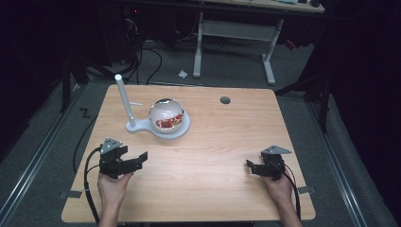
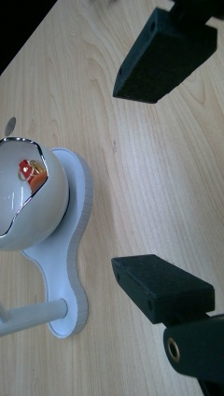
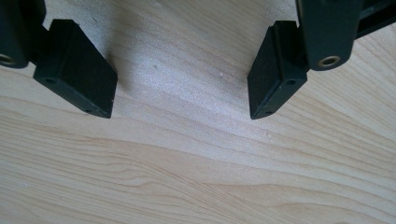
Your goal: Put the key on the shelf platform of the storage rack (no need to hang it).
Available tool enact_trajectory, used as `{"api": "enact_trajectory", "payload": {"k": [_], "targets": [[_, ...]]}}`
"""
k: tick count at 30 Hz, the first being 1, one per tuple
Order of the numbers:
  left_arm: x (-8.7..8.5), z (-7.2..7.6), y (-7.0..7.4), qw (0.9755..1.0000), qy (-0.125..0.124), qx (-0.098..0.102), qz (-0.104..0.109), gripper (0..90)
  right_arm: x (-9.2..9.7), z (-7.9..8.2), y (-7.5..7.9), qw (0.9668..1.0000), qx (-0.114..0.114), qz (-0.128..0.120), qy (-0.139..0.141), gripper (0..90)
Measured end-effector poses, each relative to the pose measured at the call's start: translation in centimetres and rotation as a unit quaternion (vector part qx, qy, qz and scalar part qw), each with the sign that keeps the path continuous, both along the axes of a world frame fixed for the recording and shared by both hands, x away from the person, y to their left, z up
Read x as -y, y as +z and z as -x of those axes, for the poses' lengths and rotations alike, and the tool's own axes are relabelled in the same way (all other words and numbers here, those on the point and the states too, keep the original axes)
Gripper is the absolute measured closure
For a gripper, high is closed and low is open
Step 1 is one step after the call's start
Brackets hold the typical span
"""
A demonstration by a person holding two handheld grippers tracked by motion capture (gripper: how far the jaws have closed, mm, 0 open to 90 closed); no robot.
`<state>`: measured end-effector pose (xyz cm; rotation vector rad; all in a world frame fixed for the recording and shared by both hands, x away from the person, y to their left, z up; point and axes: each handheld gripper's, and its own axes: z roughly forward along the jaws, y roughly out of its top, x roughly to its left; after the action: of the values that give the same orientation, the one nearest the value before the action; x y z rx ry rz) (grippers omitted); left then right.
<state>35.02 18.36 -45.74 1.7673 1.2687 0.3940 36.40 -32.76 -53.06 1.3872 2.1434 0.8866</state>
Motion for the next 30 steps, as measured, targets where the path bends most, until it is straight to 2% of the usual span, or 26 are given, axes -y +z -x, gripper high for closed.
{"api": "enact_trajectory", "payload": {"k": [5,12,18,21,23,30], "targets": [[0.7,-0.2,-0.7,0.9999,-0.007,-0.007,-0.009,15.5,0.0,0.0,0.0,1.0000,0.000,0.000,0.000,24.1],[1.8,-0.5,-1.7,0.9996,-0.016,-0.007,-0.023,15.5,0.0,0.0,0.0,1.0000,0.000,0.000,0.001,24.2],[2.4,-0.8,-2.6,0.9994,-0.017,-0.018,-0.024,15.6,0.0,0.0,0.0,1.0000,0.001,0.000,0.001,24.2],[2.6,-0.9,-2.9,0.9995,-0.022,-0.023,-0.002,15.7,0.0,0.0,0.0,1.0000,0.000,-0.001,0.000,24.2],[2.8,-1.0,-3.0,0.9993,-0.024,-0.028,0.001,15.9,0.0,0.0,0.0,1.0000,0.000,-0.001,0.000,24.2],[3.2,-1.4,-3.7,0.9993,-0.019,-0.031,-0.007,16.3,0.0,0.0,0.0,1.0000,0.000,0.000,0.001,24.2]]}}
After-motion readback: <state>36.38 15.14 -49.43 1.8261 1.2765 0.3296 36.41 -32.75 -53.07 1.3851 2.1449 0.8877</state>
